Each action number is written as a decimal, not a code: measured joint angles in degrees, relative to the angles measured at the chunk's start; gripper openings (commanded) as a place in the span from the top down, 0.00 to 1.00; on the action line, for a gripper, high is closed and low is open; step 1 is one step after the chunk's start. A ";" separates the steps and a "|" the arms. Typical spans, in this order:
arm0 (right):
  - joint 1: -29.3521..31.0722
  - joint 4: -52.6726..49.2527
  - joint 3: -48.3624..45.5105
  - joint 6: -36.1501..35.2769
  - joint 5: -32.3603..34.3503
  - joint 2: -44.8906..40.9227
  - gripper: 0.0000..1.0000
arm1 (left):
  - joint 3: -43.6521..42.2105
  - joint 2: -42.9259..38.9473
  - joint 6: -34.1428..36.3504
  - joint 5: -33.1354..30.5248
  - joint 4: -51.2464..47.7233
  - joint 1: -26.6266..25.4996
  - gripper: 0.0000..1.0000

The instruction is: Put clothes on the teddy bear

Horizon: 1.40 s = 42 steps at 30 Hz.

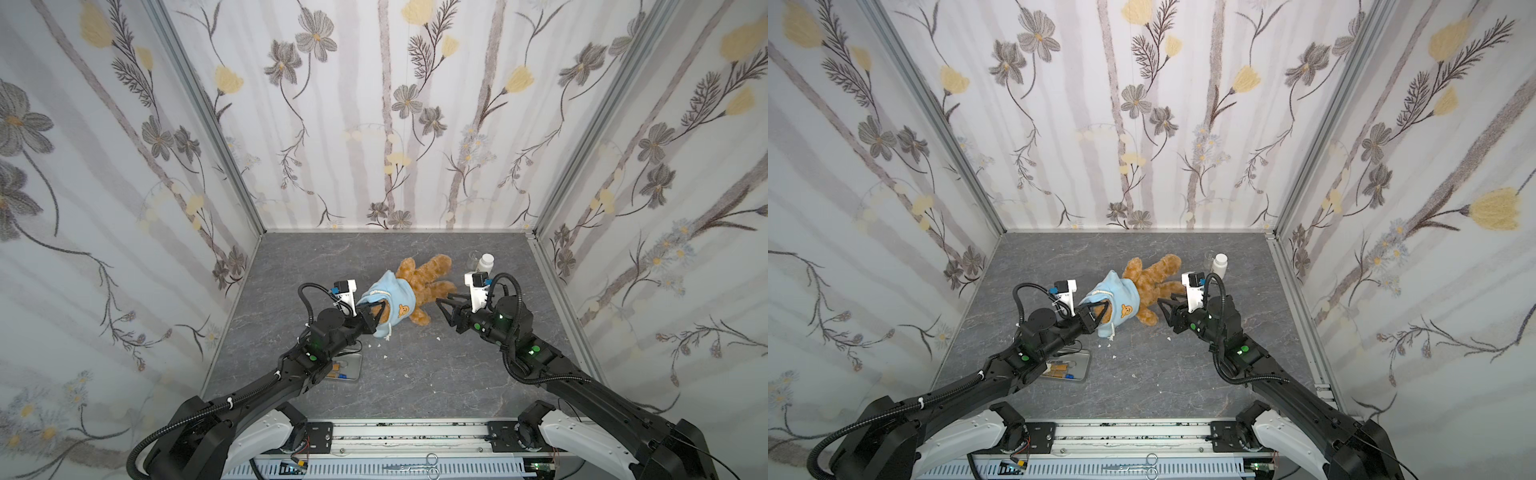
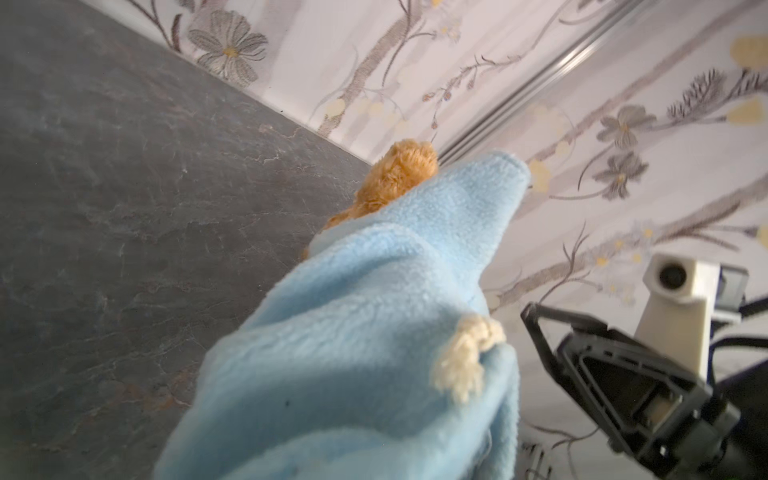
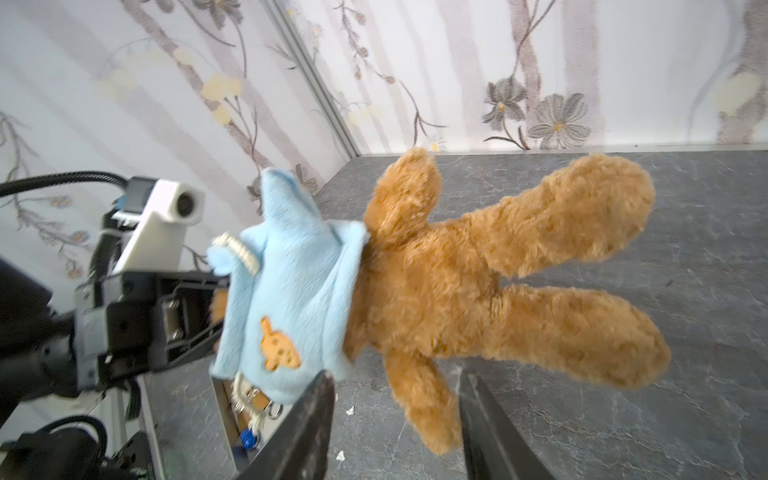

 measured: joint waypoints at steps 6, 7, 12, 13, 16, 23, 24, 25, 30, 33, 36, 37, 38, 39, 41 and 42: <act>8.39 5.88 -3.37 -5.38 -1.18 4.44 0.59 | 3.80 1.92 -23.34 4.52 -4.31 2.58 1.00; 9.33 7.61 -4.13 -5.79 -1.18 5.53 0.59 | 3.80 2.05 -26.12 5.66 -4.52 2.80 1.00; 12.07 17.16 -7.72 -6.34 3.26 13.03 0.60 | 3.69 2.49 -38.95 9.46 -5.53 4.33 1.00; 13.20 18.75 -7.80 -6.64 3.87 14.40 0.60 | 3.48 2.49 -40.65 9.97 -5.53 4.52 1.00; 15.65 23.85 -8.66 -7.98 5.38 17.33 0.62 | 2.29 2.58 -45.72 11.45 -5.51 5.11 1.00; 16.90 33.03 -9.79 -8.13 10.32 23.74 0.63 | 1.79 3.30 -51.32 14.16 -5.07 5.49 1.00; 16.90 33.73 -9.79 -8.11 11.13 24.55 0.64 | 1.79 3.37 -51.71 14.45 -5.05 5.49 1.00; 16.90 34.38 -9.86 -8.00 11.43 25.16 0.66 | 1.79 3.39 -51.93 14.64 -5.01 5.49 1.00; 16.92 38.95 -10.78 -6.82 11.21 26.05 0.74 | 1.79 3.80 -52.13 15.19 -4.22 5.51 1.00; 16.92 40.52 -10.93 -6.43 10.93 25.75 0.79 | 1.81 4.04 -52.13 15.39 -3.19 5.51 1.00; 16.92 41.38 -10.97 -5.84 10.60 25.49 0.95 | 1.81 4.35 -52.13 15.61 -2.54 5.51 1.00; 16.92 41.35 -10.97 -5.62 10.64 25.49 1.00 | 1.81 4.44 -52.13 15.63 -2.51 5.51 1.00; 16.92 41.07 -10.93 -4.59 10.91 25.49 1.00 | 1.81 4.46 -52.13 15.65 -2.54 5.51 1.00; 16.94 40.41 -10.80 -4.44 11.80 25.49 1.00 | 1.81 4.46 -52.11 15.63 -2.54 5.51 1.00; 16.87 37.64 -10.75 -1.51 15.93 24.59 1.00 | 1.81 4.42 -51.98 15.63 -2.56 5.60 1.00; 16.63 35.69 -11.04 1.16 19.06 23.67 1.00 | 1.81 4.26 -51.39 15.69 -2.60 5.68 1.00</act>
